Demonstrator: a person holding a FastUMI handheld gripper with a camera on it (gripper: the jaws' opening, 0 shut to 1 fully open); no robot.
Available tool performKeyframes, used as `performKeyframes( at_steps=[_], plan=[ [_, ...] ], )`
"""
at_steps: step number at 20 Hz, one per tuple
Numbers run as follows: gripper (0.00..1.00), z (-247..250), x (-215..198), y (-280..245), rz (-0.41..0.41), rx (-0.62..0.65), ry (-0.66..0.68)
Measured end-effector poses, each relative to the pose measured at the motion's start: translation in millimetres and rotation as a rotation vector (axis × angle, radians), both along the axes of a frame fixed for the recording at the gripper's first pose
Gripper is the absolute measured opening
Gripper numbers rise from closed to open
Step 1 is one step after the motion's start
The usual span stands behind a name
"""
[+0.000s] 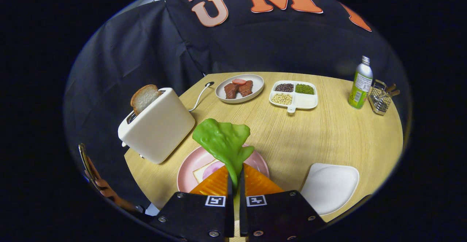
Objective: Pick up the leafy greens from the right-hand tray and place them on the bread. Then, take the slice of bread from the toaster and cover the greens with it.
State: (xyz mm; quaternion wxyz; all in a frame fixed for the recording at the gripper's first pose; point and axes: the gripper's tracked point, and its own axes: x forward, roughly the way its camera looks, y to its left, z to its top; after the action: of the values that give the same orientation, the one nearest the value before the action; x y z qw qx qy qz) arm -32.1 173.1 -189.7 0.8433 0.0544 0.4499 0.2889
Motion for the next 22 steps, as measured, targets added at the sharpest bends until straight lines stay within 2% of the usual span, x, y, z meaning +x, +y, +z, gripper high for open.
performKeyframes(
  at_steps=[5, 15, 19, 22],
  plan=[
    [0.06, -18, -8, 23, 0.05, -0.012, 0.045],
    [0.09, -40, -8, 42, 0.085, -0.088, 0.057],
    [0.18, -35, -8, 54, 0.087, -0.057, 0.07],
    [0.35, -33, -7, 53, 0.08, -0.079, 0.073]
  ],
)
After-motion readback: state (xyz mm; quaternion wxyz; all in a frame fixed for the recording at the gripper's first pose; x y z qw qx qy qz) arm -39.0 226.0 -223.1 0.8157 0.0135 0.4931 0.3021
